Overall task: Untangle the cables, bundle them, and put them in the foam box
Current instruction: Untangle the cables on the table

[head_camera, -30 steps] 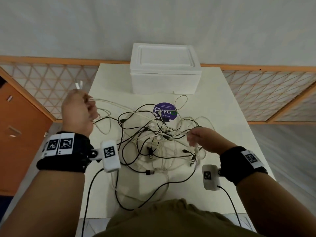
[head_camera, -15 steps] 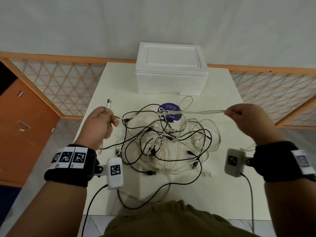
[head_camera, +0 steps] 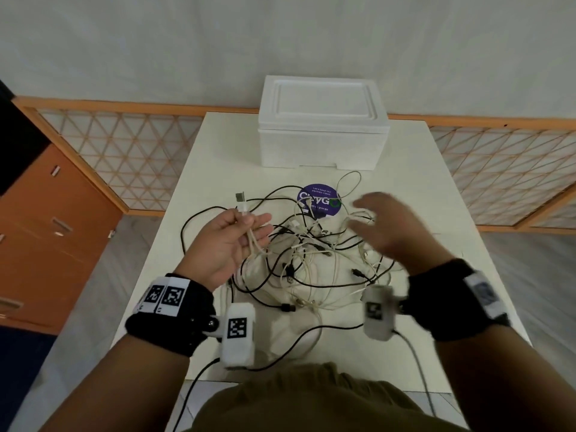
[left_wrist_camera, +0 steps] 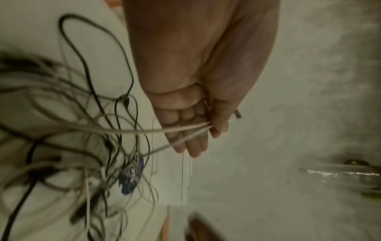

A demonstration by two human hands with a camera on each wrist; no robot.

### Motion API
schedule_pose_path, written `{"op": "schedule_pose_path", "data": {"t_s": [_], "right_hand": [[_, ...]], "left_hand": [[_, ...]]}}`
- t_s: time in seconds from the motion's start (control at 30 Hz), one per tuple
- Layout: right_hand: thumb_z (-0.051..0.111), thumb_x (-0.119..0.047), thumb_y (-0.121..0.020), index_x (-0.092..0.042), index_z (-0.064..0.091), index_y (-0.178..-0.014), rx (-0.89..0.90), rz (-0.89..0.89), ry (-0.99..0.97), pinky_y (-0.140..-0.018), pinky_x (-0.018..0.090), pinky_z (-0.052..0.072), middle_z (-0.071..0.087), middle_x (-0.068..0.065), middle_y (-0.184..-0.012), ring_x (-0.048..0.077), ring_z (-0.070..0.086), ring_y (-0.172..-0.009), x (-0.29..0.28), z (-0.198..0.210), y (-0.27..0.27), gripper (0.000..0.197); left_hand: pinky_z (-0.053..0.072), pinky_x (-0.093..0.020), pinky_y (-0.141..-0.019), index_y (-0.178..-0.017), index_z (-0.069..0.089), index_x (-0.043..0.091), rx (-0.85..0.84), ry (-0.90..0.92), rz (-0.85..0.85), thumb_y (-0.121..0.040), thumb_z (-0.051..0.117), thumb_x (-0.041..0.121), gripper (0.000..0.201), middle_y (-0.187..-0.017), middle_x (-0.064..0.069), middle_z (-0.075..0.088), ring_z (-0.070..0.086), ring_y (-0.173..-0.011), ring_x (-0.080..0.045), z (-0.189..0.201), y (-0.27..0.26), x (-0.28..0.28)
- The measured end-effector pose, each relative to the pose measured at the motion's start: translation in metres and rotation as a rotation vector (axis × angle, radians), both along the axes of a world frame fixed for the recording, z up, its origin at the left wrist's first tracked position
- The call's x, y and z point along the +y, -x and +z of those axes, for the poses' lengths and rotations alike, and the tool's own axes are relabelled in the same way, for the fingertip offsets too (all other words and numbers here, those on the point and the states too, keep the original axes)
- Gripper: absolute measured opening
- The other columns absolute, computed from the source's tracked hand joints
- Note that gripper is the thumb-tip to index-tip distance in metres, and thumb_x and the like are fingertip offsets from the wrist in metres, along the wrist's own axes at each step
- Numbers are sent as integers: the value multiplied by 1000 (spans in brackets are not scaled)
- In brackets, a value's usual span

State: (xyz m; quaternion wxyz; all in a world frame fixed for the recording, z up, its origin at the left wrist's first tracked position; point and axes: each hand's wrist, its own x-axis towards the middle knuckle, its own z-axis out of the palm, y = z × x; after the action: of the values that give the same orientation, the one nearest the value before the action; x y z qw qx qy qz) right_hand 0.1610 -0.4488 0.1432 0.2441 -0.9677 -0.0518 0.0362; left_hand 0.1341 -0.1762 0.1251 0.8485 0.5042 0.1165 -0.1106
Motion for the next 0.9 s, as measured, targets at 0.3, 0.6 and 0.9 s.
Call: {"op": "schedule_pose_path", "data": {"t_s": [0.3,0.6,0.9], "right_hand": [[44,-33,-98,-22,53,-89,103,427,-276,-70,35,46,61,-3,-79,17,56,-74,101,2,27,17],[38,-53,-88,-30,70,-89,-363,269,233,-62,29,50,63,-1,-69,27,62,-71,-2,10,38,39],[26,-80,-79,-25,71,-72,260,-132,283,-68,30,44,63,-3,-67,17,59,-71,-56,-30,74,72]], "left_hand": [[52,-35,-86,-83,55,11,-159,15,157,-75,65,25,18,-95,-4,75,68,-91,-19,2,12,9],[56,-27,-79,-82,53,20,-95,23,526,-100,44,14,21,-77,6,73,68,-71,-7,-27,27,81],[53,-40,-80,-79,47,17,238,316,735,-102,40,25,25,-66,2,58,64,-72,-15,-74,37,122]]}}
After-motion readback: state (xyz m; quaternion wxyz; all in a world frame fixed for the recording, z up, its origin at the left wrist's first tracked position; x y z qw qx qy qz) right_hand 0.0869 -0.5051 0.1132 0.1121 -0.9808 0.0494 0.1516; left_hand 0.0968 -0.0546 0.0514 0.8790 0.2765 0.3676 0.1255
